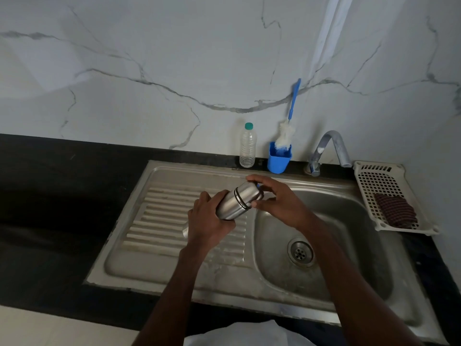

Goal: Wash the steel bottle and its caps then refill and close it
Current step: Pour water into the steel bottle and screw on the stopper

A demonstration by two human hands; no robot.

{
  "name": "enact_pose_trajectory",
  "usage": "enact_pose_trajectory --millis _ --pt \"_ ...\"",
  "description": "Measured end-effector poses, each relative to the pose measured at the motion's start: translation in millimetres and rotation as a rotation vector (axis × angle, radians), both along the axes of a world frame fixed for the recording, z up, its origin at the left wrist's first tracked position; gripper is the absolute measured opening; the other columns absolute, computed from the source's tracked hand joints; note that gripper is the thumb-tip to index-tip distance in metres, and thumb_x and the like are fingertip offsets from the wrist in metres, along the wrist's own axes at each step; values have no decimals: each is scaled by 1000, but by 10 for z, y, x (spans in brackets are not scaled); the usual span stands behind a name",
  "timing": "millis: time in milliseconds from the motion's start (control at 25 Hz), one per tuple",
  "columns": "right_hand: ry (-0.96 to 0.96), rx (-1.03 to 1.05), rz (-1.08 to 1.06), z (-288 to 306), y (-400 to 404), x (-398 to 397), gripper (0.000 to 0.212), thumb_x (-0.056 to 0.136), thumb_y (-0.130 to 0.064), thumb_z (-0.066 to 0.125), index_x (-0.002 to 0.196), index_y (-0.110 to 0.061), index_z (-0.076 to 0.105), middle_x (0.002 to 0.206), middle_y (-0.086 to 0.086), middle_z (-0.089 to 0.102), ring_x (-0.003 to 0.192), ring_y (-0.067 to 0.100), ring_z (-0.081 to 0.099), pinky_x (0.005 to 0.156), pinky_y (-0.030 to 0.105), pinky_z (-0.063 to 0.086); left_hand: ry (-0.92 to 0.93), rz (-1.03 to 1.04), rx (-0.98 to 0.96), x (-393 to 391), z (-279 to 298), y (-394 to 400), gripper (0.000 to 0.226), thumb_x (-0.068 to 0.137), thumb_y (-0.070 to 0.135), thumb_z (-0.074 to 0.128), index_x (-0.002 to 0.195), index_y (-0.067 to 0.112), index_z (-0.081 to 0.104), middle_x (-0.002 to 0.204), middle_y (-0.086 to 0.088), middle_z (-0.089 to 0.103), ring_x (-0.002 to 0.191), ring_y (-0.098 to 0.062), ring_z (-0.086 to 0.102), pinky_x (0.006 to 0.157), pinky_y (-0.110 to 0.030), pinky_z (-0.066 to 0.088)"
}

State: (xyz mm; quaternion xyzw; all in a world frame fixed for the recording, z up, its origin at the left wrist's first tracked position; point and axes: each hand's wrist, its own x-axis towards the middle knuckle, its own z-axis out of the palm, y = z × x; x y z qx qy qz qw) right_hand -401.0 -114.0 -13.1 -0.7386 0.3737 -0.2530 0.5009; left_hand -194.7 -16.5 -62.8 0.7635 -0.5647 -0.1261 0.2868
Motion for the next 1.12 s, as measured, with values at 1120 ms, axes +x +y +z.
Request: enact_pose_trajectory --millis 1120 --pt "113 -213 4 -29 -13 -6 63 88 -23 80 145 -30 52 137 -9 51 121 -1 51 94 15 46 36 -76 14 -26 -60 -94 83 58 47 77 136 45 50 105 9 48 96 -20 59 84 -49 56"
